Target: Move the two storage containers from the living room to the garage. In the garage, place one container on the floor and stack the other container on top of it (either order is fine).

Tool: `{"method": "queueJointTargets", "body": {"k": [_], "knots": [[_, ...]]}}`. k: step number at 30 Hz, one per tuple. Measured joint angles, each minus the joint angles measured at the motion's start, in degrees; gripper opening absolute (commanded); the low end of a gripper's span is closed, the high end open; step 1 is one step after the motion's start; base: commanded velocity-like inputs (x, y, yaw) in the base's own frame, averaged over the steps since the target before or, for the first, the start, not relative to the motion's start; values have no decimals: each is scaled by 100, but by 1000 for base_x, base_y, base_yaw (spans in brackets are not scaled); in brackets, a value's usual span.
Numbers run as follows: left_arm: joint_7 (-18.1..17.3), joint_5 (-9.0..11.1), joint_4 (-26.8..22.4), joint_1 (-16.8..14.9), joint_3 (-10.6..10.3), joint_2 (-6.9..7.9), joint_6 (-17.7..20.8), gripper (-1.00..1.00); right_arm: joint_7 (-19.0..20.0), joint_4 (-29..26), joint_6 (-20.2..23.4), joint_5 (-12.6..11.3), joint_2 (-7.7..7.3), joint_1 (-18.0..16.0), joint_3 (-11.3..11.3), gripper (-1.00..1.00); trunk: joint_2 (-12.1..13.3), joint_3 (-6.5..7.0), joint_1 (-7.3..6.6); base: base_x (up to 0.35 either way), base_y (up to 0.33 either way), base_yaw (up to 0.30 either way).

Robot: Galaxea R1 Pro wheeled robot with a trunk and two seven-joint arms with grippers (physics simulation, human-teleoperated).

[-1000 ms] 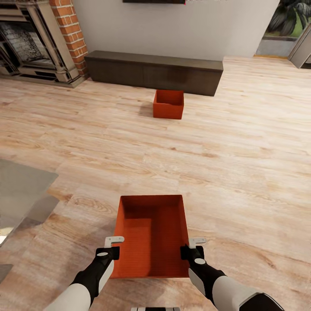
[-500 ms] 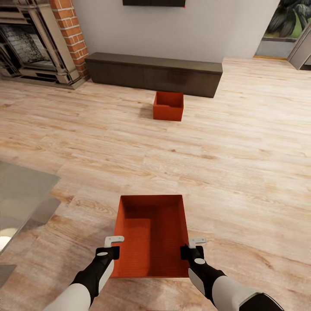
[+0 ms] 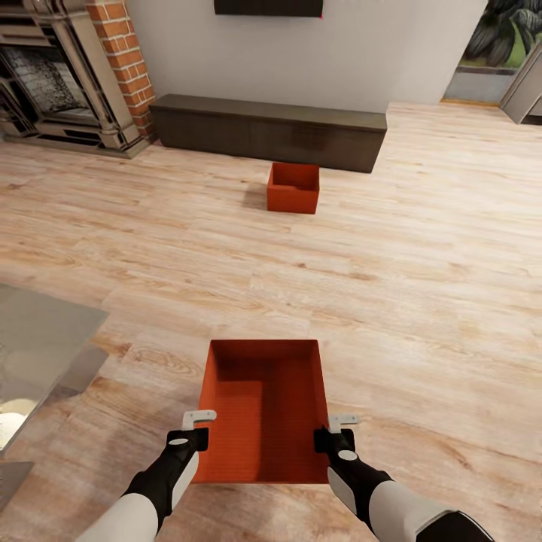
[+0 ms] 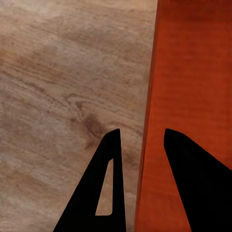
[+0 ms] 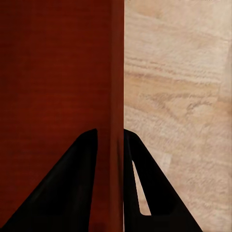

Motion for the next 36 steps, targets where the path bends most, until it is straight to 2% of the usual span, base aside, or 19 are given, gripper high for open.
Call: {"method": "queueJointTargets", "body": {"k": [23,36], "knots": [[6,-3,-12,0,1,0,-17,-100,-36,-12,-6,34,19,-3,-7,-100,923,413,-505,0,0,-1],[15,0,-19,1,5,0,-41,-100,-30,-21,41,43,8,-3,-45,-100,1444,740,-791,0,0,-69]]}}
